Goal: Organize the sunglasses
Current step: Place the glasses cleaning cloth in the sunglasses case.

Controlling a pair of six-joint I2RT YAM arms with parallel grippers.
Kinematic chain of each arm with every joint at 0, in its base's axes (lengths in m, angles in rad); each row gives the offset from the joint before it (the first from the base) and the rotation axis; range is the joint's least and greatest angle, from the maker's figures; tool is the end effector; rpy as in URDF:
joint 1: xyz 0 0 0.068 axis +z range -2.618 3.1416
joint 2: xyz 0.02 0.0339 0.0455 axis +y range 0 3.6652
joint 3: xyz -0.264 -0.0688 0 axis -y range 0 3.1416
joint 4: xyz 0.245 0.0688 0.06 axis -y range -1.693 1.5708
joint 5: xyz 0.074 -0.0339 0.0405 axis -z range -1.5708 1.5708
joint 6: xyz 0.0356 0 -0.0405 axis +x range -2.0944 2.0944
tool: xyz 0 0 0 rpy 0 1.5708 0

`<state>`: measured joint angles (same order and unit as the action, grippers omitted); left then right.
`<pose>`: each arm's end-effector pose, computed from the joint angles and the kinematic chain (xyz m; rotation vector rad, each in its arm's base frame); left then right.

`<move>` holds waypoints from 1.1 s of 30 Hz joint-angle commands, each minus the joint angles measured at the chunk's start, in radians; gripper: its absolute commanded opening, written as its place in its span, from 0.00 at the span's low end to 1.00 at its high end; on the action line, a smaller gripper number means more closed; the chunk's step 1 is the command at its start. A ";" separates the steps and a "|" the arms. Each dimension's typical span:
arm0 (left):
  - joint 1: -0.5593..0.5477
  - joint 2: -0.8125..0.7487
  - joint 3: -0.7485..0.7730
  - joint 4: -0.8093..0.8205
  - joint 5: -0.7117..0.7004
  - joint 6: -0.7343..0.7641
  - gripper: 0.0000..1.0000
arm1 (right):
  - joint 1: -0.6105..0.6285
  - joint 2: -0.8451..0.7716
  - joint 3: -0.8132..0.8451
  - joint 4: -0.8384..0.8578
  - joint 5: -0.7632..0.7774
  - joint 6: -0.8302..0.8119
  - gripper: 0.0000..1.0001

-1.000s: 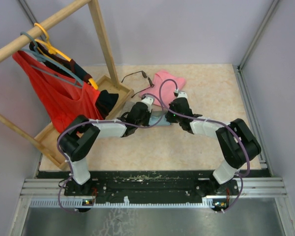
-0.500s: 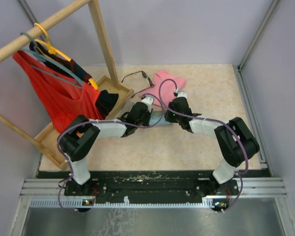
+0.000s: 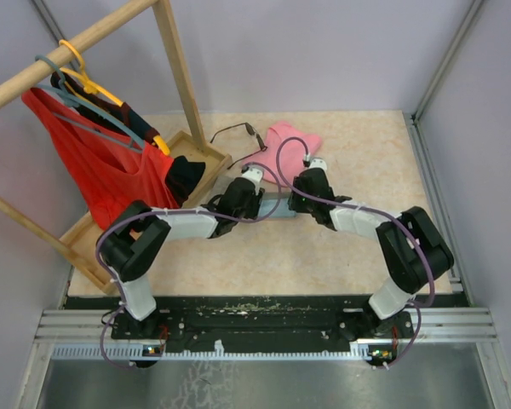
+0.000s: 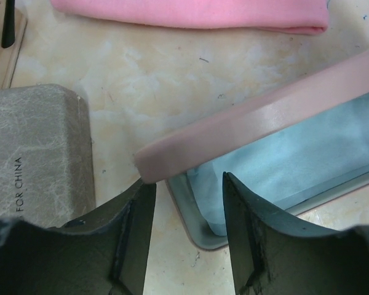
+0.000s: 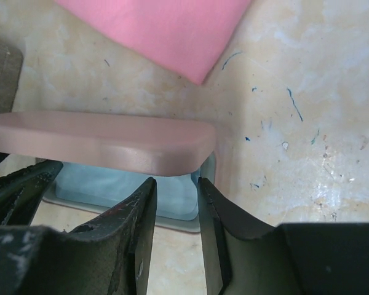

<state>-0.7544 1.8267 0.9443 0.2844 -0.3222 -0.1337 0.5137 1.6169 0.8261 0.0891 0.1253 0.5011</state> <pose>0.2831 -0.2506 0.1571 0.4765 2.0852 -0.1714 0.2901 0.1586 0.1747 0.0524 2.2960 0.3919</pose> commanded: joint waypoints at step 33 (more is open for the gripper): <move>0.009 -0.542 0.027 -0.446 -0.092 -0.185 0.59 | -0.011 -0.403 0.094 -0.244 0.031 -0.005 0.42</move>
<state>-0.7498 1.3270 0.9173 -0.0273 -0.4088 -0.2893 0.5137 1.1675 0.7959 -0.1665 0.1417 0.4595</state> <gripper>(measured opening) 0.589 0.417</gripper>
